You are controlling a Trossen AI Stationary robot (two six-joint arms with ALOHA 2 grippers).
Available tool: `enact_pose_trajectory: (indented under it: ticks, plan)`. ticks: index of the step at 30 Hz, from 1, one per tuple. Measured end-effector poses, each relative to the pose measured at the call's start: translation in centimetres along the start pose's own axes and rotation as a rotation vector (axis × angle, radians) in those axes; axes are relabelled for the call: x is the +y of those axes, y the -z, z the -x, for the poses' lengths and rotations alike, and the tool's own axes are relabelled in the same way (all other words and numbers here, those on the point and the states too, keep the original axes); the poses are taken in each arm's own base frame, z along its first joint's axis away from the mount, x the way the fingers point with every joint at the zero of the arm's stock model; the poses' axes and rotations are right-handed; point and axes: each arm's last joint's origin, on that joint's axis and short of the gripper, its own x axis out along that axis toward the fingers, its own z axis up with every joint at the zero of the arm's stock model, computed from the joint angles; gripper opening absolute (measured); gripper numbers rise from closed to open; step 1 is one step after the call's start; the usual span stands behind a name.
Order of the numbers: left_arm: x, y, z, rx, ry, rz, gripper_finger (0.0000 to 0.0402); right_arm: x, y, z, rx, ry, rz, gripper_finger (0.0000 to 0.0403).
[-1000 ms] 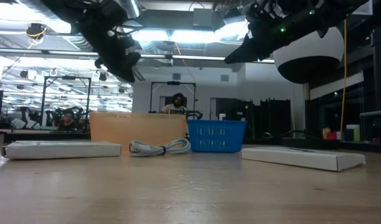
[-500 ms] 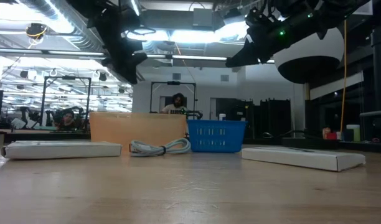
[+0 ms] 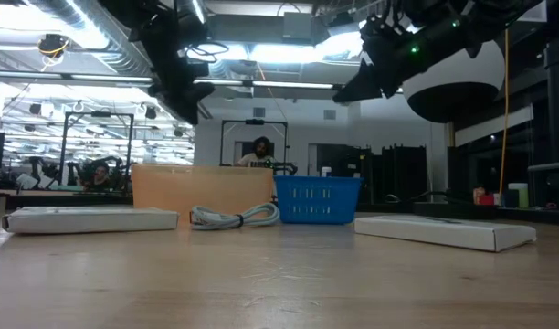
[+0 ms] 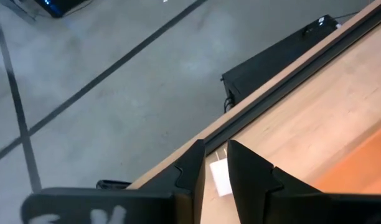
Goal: Pick and place items into bin
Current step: Put the pink charger adapter into the yellow bin
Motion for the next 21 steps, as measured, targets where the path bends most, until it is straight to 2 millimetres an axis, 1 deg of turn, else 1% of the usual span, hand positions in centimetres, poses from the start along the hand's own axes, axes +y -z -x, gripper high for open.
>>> enact_pose_trajectory:
  ticks: [7, 12, 14, 17, 21]
  plan:
    - [-0.3, 0.2, 0.1, 0.014, 0.019, 0.013, 0.0124, 0.0, 0.2, 0.0, 0.023, -0.002, 0.002, 0.0004]
    - [-0.5, 0.4, 0.0, 0.044, 0.097, 0.027, 0.0172, 0.1, 0.2, 0.0, 0.024, -0.004, 0.003, 0.0004]
    - [-0.7, 0.6, -0.2, 0.065, 0.129, 0.041, 0.0189, 0.1, 0.2, 0.0, 0.024, -0.005, 0.001, 0.0004]
    - [-0.9, 0.8, -0.7, 0.091, 0.129, 0.047, 0.0210, 0.1, 0.2, 0.0, 0.024, -0.004, -0.023, 0.0004]
    - [-1.2, 1.0, -1.7, 0.123, 0.116, 0.054, 0.0229, 0.1, 0.2, 0.0, 0.024, -0.004, -0.024, 0.0004]
